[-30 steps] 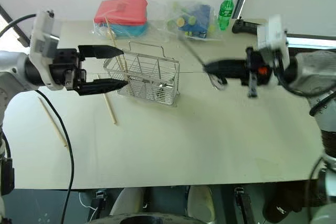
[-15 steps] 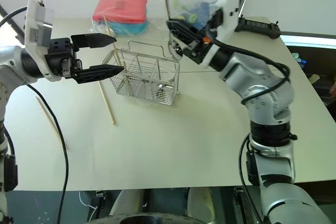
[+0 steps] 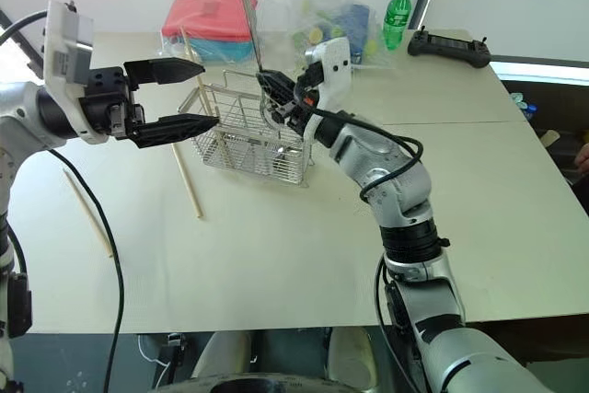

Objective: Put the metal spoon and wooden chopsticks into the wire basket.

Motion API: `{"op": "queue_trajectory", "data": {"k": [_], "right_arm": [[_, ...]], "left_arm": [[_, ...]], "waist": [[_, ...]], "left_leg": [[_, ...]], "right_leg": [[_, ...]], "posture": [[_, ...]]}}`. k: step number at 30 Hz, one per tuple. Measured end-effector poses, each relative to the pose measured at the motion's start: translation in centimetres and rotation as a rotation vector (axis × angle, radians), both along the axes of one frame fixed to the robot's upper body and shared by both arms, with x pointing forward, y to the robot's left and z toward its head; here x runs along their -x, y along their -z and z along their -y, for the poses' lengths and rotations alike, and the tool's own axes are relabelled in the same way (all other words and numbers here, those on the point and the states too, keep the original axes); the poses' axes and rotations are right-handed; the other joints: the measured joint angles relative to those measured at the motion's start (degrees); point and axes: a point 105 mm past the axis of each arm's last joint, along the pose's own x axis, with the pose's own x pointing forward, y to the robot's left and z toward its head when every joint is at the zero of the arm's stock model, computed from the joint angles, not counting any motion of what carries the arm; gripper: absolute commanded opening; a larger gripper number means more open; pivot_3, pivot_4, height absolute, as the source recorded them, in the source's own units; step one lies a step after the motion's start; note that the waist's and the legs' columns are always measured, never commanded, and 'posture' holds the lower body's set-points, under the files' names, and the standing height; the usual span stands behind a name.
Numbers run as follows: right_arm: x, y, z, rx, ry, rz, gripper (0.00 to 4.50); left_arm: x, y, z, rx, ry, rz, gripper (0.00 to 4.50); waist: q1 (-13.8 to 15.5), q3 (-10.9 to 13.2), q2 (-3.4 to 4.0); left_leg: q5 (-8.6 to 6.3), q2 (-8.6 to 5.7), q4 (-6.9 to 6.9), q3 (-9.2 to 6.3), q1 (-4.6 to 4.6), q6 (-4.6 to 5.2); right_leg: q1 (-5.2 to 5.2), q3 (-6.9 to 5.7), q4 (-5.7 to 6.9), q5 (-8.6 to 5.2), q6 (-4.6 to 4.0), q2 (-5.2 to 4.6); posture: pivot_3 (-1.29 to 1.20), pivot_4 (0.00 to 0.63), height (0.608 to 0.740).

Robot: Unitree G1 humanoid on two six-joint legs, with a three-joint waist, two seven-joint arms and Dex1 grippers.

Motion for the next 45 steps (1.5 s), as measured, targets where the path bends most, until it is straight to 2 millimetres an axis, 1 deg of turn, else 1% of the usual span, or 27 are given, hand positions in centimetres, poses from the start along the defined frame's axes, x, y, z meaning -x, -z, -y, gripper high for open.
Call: {"op": "queue_trajectory", "data": {"k": [2, 4, 5, 6, 12, 17, 20, 22, 23, 25, 27, 29, 32, 33, 35, 38, 41, 44, 45], "right_arm": [[-0.1, -0.1, 0.1, -0.008, 0.009, 0.009, 2.50], [-0.3, -0.2, 0.3, -0.011, 0.021, 0.012, 3.65], [-0.3, -0.2, 0.5, -0.013, 0.028, 0.014, 4.14], [-0.4, -0.3, 0.8, -0.015, 0.038, 0.018, 4.42], [-1.0, -0.9, 2.8, -0.033, 0.098, 0.030, 4.42], [-1.1, -1.1, 3.6, -0.034, 0.118, 0.038, 4.42], [-1.3, -1.2, 4.3, -0.015, 0.134, 0.041, 4.42], [-1.3, -1.6, 5.3, 0.024, 0.140, 0.048, 4.42], [-1.1, -1.9, 5.8, 0.053, 0.133, 0.057, 4.42], [0.0, -2.9, 6.9, 0.123, 0.103, 0.102, 4.42], [1.7, -3.9, 7.7, 0.226, 0.039, 0.162, 4.42], [4.0, -5.0, 8.7, 0.328, -0.053, 0.208, 4.42], [6.8, -6.3, 11.0, 0.494, -0.128, 0.248, 4.42], [7.6, -6.2, 11.8, 0.558, -0.147, 0.243, 4.42], [8.5, -5.6, 12.8, 0.629, -0.179, 0.211, 4.42], [9.4, -4.1, 13.8, 0.695, -0.230, 0.146, 4.42], [9.8, -3.7, 14.2, 0.713, -0.239, 0.133, 4.42], [10.2, -3.0, 14.1, 0.735, -0.255, 0.123, 4.42], [10.4, -2.7, 14.0, 0.741, -0.265, 0.117, 4.42]], "left_arm": [[0.0, -0.1, -0.1, 0.000, -0.008, 0.005, 4.50], [0.0, -0.2, -0.1, 0.002, -0.011, 0.007, 4.50], [0.0, -0.2, -0.1, 0.003, -0.011, 0.008, 4.50], [0.0, -0.2, -0.1, 0.003, -0.012, 0.009, 4.50], [-0.3, -0.3, -0.4, 0.012, -0.020, 0.004, 4.50], [-0.4, -0.8, -0.2, 0.017, -0.013, 0.013, 4.50], [-0.4, -1.0, -0.1, 0.017, -0.002, 0.019, 4.50], [-0.5, -0.9, -0.2, 0.019, -0.001, 0.014, 4.50], [-0.5, -0.9, -0.3, 0.019, -0.003, 0.012, 4.50], [-0.7, -0.9, -0.4, 0.014, -0.011, 0.011, 4.50], [-0.7, -0.9, -0.6, 0.006, -0.020, 0.012, 4.50], [-0.9, -0.8, -1.0, -0.004, -0.039, 0.008, 4.50], [-2.0, -0.9, -2.5, 0.004, -0.137, 0.003, 4.50], [-2.5, -1.2, -3.4, 0.023, -0.194, 0.003, 4.50], [-3.6, -1.8, -4.8, 0.061, -0.303, -0.007, 4.50], [-5.1, -2.9, -7.3, 0.136, -0.496, -0.042, 4.50], [-6.2, -3.1, -9.3, 0.204, -0.667, -0.105, 4.50], [-7.4, -2.6, -11.8, 0.280, -0.876, -0.189, 4.50], [-7.9, -2.1, -13.0, 0.310, -0.972, -0.227, 4.50]], "waist": [[0.00, 0.00, 0.00], [0.00, 0.00, 0.00], [-0.01, 0.00, 0.00], [-0.01, 0.00, 0.00], [-0.03, 0.00, 0.00], [-0.02, 0.00, 0.00], [0.00, 0.01, 0.01], [0.06, 0.01, 0.02], [0.14, 0.02, 0.03], [0.21, 0.01, 0.02], [0.14, 0.02, 0.03], [0.19, 0.04, 0.05], [0.24, 0.03, 0.03], [0.24, 0.01, -0.01], [0.21, 0.00, -0.08], [0.07, 0.01, -0.09], [0.25, 0.01, -0.09], [0.41, 0.01, -0.11], [0.46, 0.01, -0.11]], "left_leg": [[0.00, 0.00, 0.00, 0.00, 0.00, 0.00], [0.00, 0.00, -0.01, -0.01, 0.00, 0.00], [0.00, 0.00, -0.01, 0.00, 0.00, 0.00], [0.00, 0.00, -0.01, 0.00, 0.01, 0.00], [0.00, 0.00, -0.01, 0.00, 0.01, 0.00], [0.00, 0.00, -0.02, 0.00, 0.01, 0.00], [0.00, 0.00, -0.01, 0.00, 0.01, 0.00], [0.00, 0.00, -0.01, 0.00, 0.00, 0.00], [0.00, 0.00, -0.02, 0.00, 0.00, 0.00], [0.00, 0.00, -0.06, 0.00, -0.01, 0.00], [-0.02, 0.00, -0.07, 0.03, -0.02, 0.03], [-0.04, 0.00, -0.09, 0.03, -0.01, 0.06], [-0.06, 0.00, -0.07, 0.02, 0.01, 0.08], [-0.06, 0.00, -0.07, 0.02, 0.03, 0.08], [-0.06, 0.02, -0.05, 0.02, 0.06, 0.08], [-0.06, 0.02, 0.02, 0.04, 0.10, 0.07], [-0.06, 0.02, 0.02, 0.01, 0.16, 0.07], [-0.06, 0.01, 0.00, 0.01, 0.16, 0.06], [-0.06, 0.01, 0.01, 0.02, 0.15, 0.06]], "right_leg": [[0.00, 0.01, -0.01, 0.00, 0.00, 0.00], [0.00, 0.01, 0.00, 0.00, 0.00, 0.01], [0.00, 0.01, 0.00, 0.00, 0.00, 0.01], [0.00, 0.01, 0.00, 0.00, 0.00, 0.01], [0.00, 0.01, -0.01, 0.00, 0.00, 0.01], [0.00, 0.01, -0.02, 0.00, 0.00, 0.01], [0.01, 0.01, -0.03, 0.00, 0.00, 0.01], [0.01, 0.00, -0.04, 0.00, 0.00, 0.01], [0.01, 0.01, -0.06, 0.00, 0.00, 0.01], [0.03, 0.00, -0.12, 0.00, 0.00, 0.01], [0.03, 0.00, -0.16, -0.01, 0.01, 0.01], [0.03, 0.00, -0.18, -0.02, 0.02, 0.01], [0.06, 0.00, -0.19, -0.04, 0.05, 0.00], [0.09, 0.00, -0.19, -0.13, 0.19, 0.00], [0.13, 0.00, -0.21, -0.18, 0.28, 0.00], [0.17, 0.01, -0.22, -0.18, 0.30, -0.03], [0.22, 0.02, -0.17, -0.18, 0.30, -0.02], [0.23, 0.02, -0.17, -0.18, 0.30, -0.02], [0.24, 0.02, -0.19, -0.18, 0.30, -0.03]], "posture": [[0.00, 0.150, 0.685], [0.00, 0.150, 0.685], [0.00, 0.150, 0.685], [0.00, 0.150, 0.685], [0.00, 0.150, 0.685], [0.00, 0.150, 0.685], [0.00, 0.150, 0.685], [0.00, 0.150, 0.685], [0.00, 0.150, 0.685], [0.00, 0.150, 0.685], [0.00, 0.150, 0.685], [0.00, 0.150, 0.685], [0.00, 0.150, 0.685], [0.00, 0.150, 0.685], [0.00, 0.150, 0.685], [0.00, 0.150, 0.685], [0.00, 0.150, 0.685], [0.00, 0.150, 0.685], [0.00, 0.150, 0.685]]}}
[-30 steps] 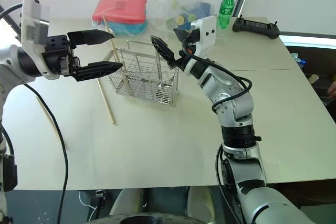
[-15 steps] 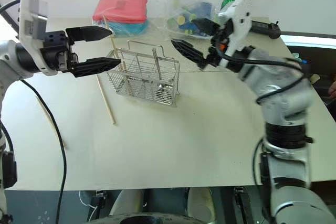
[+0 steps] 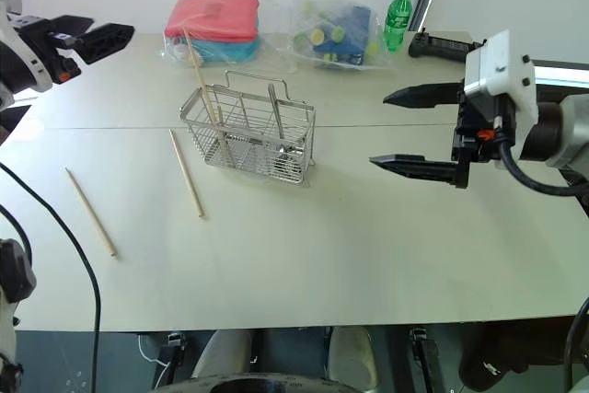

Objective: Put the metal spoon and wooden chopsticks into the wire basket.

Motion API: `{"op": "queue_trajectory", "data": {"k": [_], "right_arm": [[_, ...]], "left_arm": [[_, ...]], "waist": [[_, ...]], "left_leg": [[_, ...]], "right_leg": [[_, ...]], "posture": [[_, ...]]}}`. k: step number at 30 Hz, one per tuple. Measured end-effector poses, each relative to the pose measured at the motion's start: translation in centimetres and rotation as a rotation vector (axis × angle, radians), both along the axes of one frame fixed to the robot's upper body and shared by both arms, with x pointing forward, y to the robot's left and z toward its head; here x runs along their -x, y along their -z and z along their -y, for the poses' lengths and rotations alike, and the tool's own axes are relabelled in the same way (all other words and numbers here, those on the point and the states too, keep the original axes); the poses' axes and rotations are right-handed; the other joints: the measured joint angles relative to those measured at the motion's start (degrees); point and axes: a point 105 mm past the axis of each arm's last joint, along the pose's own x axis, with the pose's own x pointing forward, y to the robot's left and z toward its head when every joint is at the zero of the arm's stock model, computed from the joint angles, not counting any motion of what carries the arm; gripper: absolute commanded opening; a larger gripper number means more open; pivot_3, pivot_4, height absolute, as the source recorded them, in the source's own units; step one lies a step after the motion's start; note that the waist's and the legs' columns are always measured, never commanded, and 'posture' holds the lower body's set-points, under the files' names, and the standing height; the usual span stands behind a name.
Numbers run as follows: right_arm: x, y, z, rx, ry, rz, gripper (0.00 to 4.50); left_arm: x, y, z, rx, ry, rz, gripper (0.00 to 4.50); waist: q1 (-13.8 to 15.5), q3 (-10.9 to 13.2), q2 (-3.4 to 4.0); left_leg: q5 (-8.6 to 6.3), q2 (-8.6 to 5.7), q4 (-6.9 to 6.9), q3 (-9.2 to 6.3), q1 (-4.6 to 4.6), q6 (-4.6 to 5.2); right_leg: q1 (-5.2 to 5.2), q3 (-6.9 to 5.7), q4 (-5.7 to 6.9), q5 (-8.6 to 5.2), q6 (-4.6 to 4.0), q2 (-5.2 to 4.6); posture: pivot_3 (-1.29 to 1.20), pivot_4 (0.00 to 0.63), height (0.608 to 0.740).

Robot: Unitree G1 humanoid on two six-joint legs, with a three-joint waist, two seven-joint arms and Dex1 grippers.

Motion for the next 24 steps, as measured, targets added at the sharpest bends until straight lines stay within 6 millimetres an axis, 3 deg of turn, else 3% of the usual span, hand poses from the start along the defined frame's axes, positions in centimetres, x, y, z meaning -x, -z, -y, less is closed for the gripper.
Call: {"op": "queue_trajectory", "data": {"k": [4, 10, 18, 24], "right_arm": [[0.2, 0.3, -0.1, 0.012, -0.017, -0.004, 4.42], [0.1, 0.5, -0.2, 0.023, -0.016, 0.009, 4.42], [0.1, 0.6, -0.7, 0.002, -0.011, 0.023, 4.42], [0.4, 1.3, -1.3, -0.027, -0.003, 0.010, 4.42]], "left_arm": [[-0.6, 4.0, -4.7, 0.104, -0.370, -0.184, 4.50], [0.9, 10.9, -8.3, 0.211, -0.703, -0.427, 4.50], [1.6, 15.9, -10.0, 0.272, -0.851, -0.596, 4.50], [0.2, 18.9, -9.4, 0.308, -0.847, -0.719, 4.50]], "waist": [[-0.04, 0.00, -0.13], [0.17, 0.03, -0.40], [1.44, 0.00, -0.54], [2.45, -0.05, -0.66]], "left_leg": [[0.00, -0.03, 0.00, 0.02, -0.02, -0.01], [0.07, -0.02, 0.01, 0.00, -0.01, -0.16], [0.12, -0.02, 0.04, -0.02, -0.03, -0.27], [0.12, -0.03, 0.04, 0.01, -0.06, -0.27]], "right_leg": [[0.02, 0.00, -0.02, 0.01, 0.02, -0.03], [0.00, 0.00, 0.01, 0.02, 0.02, -0.02], [0.00, -0.01, 0.03, 0.04, 0.01, -0.02], [-0.05, -0.01, 0.02, 0.16, -0.19, -0.02]], "posture": [[0.00, 0.150, 0.685], [0.00, 0.150, 0.685], [0.00, 0.150, 0.685], [0.00, 0.150, 0.685]]}}
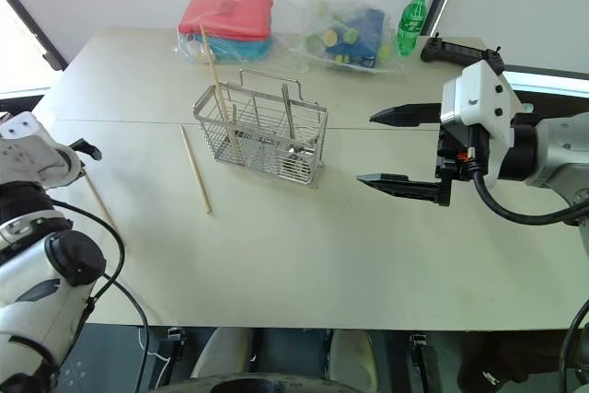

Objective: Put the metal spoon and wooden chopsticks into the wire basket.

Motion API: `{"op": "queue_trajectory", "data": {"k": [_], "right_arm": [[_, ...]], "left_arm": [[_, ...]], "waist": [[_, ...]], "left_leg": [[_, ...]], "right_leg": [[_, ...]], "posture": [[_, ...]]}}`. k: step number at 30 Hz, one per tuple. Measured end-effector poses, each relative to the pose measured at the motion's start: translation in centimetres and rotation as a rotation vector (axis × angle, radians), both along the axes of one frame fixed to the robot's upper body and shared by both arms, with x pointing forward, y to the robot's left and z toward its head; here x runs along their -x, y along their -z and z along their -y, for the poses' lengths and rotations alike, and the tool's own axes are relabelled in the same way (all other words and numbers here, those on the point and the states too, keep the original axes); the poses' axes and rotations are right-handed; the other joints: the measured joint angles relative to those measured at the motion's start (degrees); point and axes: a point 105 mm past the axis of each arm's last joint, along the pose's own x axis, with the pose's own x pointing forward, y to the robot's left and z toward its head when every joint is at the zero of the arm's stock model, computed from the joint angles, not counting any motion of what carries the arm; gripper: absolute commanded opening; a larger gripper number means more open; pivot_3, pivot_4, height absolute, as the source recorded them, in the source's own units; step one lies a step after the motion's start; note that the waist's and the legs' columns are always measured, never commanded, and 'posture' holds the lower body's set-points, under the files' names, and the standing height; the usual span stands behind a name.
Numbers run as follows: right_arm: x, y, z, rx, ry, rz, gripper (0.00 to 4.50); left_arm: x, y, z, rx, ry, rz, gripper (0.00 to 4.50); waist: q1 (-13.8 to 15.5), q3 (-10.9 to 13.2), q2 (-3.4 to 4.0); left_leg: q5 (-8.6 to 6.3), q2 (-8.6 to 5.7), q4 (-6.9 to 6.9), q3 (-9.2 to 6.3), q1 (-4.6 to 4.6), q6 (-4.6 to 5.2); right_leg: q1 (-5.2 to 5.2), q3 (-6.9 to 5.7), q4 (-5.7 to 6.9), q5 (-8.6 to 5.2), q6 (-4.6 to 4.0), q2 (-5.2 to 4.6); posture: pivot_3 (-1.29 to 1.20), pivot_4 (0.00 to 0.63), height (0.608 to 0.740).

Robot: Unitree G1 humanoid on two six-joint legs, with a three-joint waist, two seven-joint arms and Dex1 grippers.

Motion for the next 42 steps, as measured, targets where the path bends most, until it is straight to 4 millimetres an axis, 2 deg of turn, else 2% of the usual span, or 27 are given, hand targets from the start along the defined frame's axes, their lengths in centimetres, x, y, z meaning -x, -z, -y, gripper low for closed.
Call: {"op": "queue_trajectory", "data": {"k": [7, 15, 18, 25, 38, 40, 41, 42], "right_arm": [[0.1, -0.1, -0.1, -0.031, 0.049, 0.018, 4.42], [0.1, -0.1, 0.3, -0.051, 0.110, 0.016, 4.42], [0.3, 0.0, 0.0, -0.052, 0.106, 0.012, 4.50], [0.3, -0.3, 0.1, -0.071, 0.119, 0.018, 4.50], [0.1, -0.4, 0.0, -0.081, 0.128, 0.013, 4.50], [0.1, -0.3, 0.1, -0.080, 0.131, 0.005, 4.50], [0.1, -0.3, 0.1, -0.080, 0.133, 0.003, 4.50], [0.1, -0.3, 0.1, -0.080, 0.133, 0.002, 4.50]], "left_arm": [[-2.1, -0.6, -0.3, -0.013, -0.002, 0.019, 4.50], [-2.2, 0.0, -0.9, -0.030, -0.028, -0.002, 4.50], [-1.9, 0.3, -1.2, -0.038, -0.052, -0.015, 3.65], [-1.4, 0.3, -2.1, -0.037, -0.089, -0.019, 0.04], [-1.7, 0.1, -1.7, 0.013, -0.103, 0.007, 0.04], [-2.8, -0.6, -0.5, 0.078, -0.074, 0.075, 0.04], [-4.3, -1.9, 0.8, 0.134, -0.039, 0.178, 0.04], [-4.7, -2.4, 1.2, 0.143, -0.030, 0.206, 0.04]], "waist": [[0.17, 0.00, 0.00], [-0.02, -0.03, 0.05], [-0.19, -0.05, 0.08], [0.30, -0.05, 0.09], [0.30, -0.06, 0.10], [0.41, -0.03, 0.02], [0.43, 0.00, -0.09], [0.39, 0.00, -0.14]], "left_leg": [[0.00, 0.00, -0.01, 0.02, -0.01, -0.01], [0.00, 0.01, -0.08, 0.06, 0.03, -0.01], [0.01, 0.02, -0.07, 0.07, 0.08, -0.03], [0.02, 0.02, -0.05, 0.05, 0.07, -0.05], [0.03, 0.00, -0.03, 0.05, 0.05, -0.06], [0.03, 0.00, 0.00, 0.01, 0.00, -0.06], [0.05, 0.00, 0.02, -0.02, -0.07, -0.10], [0.06, 0.01, 0.02, -0.02, -0.08, -0.11]], "right_leg": [[-0.01, -0.01, -0.01, 0.00, 0.02, -0.01], [-0.04, 0.00, 0.02, 0.01, 0.00, -0.02], [-0.03, 0.00, 0.03, -0.09, 0.17, -0.02], [0.01, 0.00, 0.03, -0.08, 0.17, -0.02], [0.02, 0.00, 0.02, -0.08, 0.18, -0.04], [0.01, -0.03, 0.02, -0.07, 0.18, -0.04], [-0.03, -0.05, 0.02, -0.06, 0.18, -0.04], [-0.04, -0.05, 0.00, -0.02, 0.14, -0.04]], "posture": [[0.00, 0.150, 0.685], [0.00, 0.150, 0.685], [0.00, 0.150, 0.685], [0.00, 0.150, 0.685], [0.00, 0.150, 0.685], [0.00, 0.150, 0.685], [0.00, 0.150, 0.685], [0.00, 0.150, 0.685]]}}
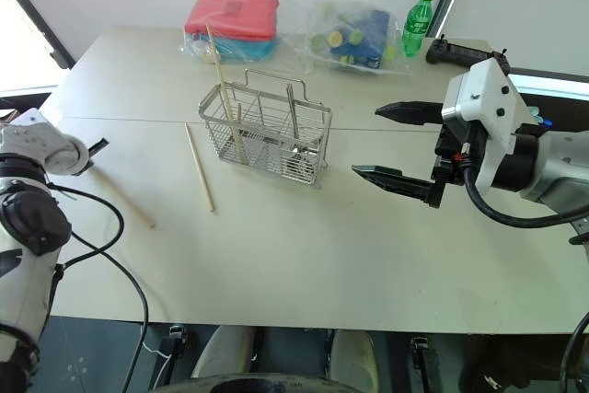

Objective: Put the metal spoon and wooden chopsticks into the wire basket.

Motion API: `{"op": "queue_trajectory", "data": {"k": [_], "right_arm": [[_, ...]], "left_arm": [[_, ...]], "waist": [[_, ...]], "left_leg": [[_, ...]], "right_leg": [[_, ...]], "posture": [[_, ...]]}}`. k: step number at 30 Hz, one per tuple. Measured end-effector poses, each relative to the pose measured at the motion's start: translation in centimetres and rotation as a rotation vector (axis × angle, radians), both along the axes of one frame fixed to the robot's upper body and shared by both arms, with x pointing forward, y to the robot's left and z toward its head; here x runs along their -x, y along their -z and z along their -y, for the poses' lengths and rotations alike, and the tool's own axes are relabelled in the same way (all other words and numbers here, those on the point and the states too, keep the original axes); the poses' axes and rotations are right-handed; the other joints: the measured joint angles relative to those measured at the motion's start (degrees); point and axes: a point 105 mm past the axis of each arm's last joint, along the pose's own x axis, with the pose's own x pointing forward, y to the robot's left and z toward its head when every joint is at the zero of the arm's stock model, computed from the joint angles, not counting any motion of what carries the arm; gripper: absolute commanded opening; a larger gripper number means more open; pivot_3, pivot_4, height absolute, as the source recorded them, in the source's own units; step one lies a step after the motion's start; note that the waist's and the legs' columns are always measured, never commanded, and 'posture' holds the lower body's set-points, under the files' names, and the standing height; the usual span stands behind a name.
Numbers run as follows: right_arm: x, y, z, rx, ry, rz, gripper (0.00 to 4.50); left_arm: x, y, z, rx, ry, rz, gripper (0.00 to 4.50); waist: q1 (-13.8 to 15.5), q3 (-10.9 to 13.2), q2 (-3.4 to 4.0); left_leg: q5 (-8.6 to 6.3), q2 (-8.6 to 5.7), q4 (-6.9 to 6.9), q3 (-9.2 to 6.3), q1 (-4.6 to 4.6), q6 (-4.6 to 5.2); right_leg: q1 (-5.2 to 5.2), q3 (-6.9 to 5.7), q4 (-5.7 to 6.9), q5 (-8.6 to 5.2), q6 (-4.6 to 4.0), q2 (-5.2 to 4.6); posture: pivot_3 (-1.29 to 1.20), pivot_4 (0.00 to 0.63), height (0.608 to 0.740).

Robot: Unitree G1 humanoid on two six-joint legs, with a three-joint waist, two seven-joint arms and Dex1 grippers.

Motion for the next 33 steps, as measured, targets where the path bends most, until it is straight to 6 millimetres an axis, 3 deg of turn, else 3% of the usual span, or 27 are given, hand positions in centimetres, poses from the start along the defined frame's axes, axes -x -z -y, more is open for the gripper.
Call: {"op": "queue_trajectory", "data": {"k": [3, 4, 6, 8, 12, 15, 17, 20, 26, 29, 33], "right_arm": [[-0.1, 0.1, 0.0, -0.008, 0.013, -0.010, 4.50], [-0.1, 0.1, 0.0, -0.015, 0.017, -0.012, 4.50], [-0.2, 0.3, 0.0, -0.036, 0.025, -0.020, 4.50], [-0.2, 0.6, -0.1, -0.044, 0.035, -0.031, 4.50], [-0.1, 1.1, -0.3, -0.062, 0.045, -0.055, 4.50], [0.0, 1.1, -0.5, -0.078, 0.049, -0.057, 4.50], [0.0, 1.1, -0.5, -0.089, 0.056, -0.055, 4.50], [0.1, 1.2, -0.5, -0.094, 0.064, -0.058, 4.50], [0.0, 0.9, -0.3, -0.107, 0.086, -0.045, 4.50], [-0.1, 1.0, -0.2, -0.110, 0.098, -0.045, 4.50], [-0.2, 1.2, 0.0, -0.118, 0.117, -0.049, 4.50]], "left_arm": [[-3.0, -6.0, 1.9, 0.059, 0.064, 0.342, 0.04], [-3.7, -9.6, 2.4, 0.078, 0.089, 0.515, 0.04], [-3.8, -14.6, 2.7, 0.087, 0.109, 0.729, 0.04], [-3.2, -18.3, 2.6, 0.043, 0.120, 0.892, 0.04], [-1.5, -23.6, 3.2, -0.185, 0.199, 1.114, 0.04], [0.3, -27.7, 6.2, -0.336, 0.341, 1.275, 0.04], [1.4, -29.7, 9.2, -0.405, 0.459, 1.362, 0.04], [2.8, -30.8, 13.9, -0.521, 0.645, 1.433, 0.04], [3.5, -29.1, 19.8, -0.622, 0.921, 1.424, 0.04], [3.3, -27.6, 21.4, -0.649, 1.007, 1.380, 0.04], [2.7, -25.7, 21.5, -0.663, 1.035, 1.321, 0.04]], "waist": [[-0.26, 0.12, -0.24], [-0.34, 0.13, -0.26], [-0.77, 0.10, -0.22], [-1.05, 0.08, -0.13], [-1.66, 0.13, -0.20], [-1.56, 0.13, -0.21], [-1.36, 0.13, -0.22], [-1.41, 0.12, -0.19], [-1.92, 0.16, -0.05], [-1.75, 0.16, -0.03], [-1.71, 0.16, -0.04]], "left_leg": [[0.01, 0.01, -0.05, 0.03, -0.04, -0.02], [0.02, 0.01, -0.08, 0.05, -0.04, -0.04], [0.08, 0.01, -0.12, 0.16, 0.00, -0.14], [0.12, 0.01, -0.19, 0.17, 0.02, -0.22], [0.13, 0.02, -0.16, 0.14, -0.01, -0.24], [0.01, 0.00, -0.05, 0.14, 0.00, -0.02], [0.01, 0.00, 0.00, 0.09, 0.01, -0.02], [0.02, 0.01, 0.01, 0.09, 0.08, -0.01], [0.03, 0.03, -0.01, 0.07, 0.10, 0.01], [0.03, 0.03, -0.02, 0.07, 0.09, 0.02], [0.03, 0.02, -0.01, 0.07, 0.06, 0.03]], "right_leg": [[-0.06, 0.00, -0.05, 0.11, -0.16, 0.01], [-0.06, 0.00, -0.07, 0.11, -0.16, 0.01], [-0.07, 0.03, -0.08, 0.11, -0.16, -0.02], [-0.07, 0.03, -0.07, 0.11, -0.16, -0.02], [-0.06, 0.01, -0.04, 0.11, -0.16, 0.00], [0.07, 0.02, -0.14, 0.14, -0.12, -0.03], [0.14, 0.01, -0.18, 0.14, -0.10, -0.02], [0.16, 0.02, -0.14, 0.15, -0.11, -0.01], [0.12, 0.03, -0.07, 0.17, -0.14, 0.03], [0.12, 0.03, -0.08, 0.17, -0.14, 0.04], [0.12, 0.03, -0.12, 0.16, -0.14, 0.04]], "posture": [[0.00, 0.150, 0.685], [0.00, 0.150, 0.685], [0.00, 0.150, 0.685], [0.00, 0.150, 0.685], [0.00, 0.150, 0.685], [0.00, 0.150, 0.685], [0.00, 0.150, 0.685], [0.00, 0.150, 0.685], [0.00, 0.150, 0.685], [0.00, 0.150, 0.685], [0.00, 0.150, 0.685]]}}
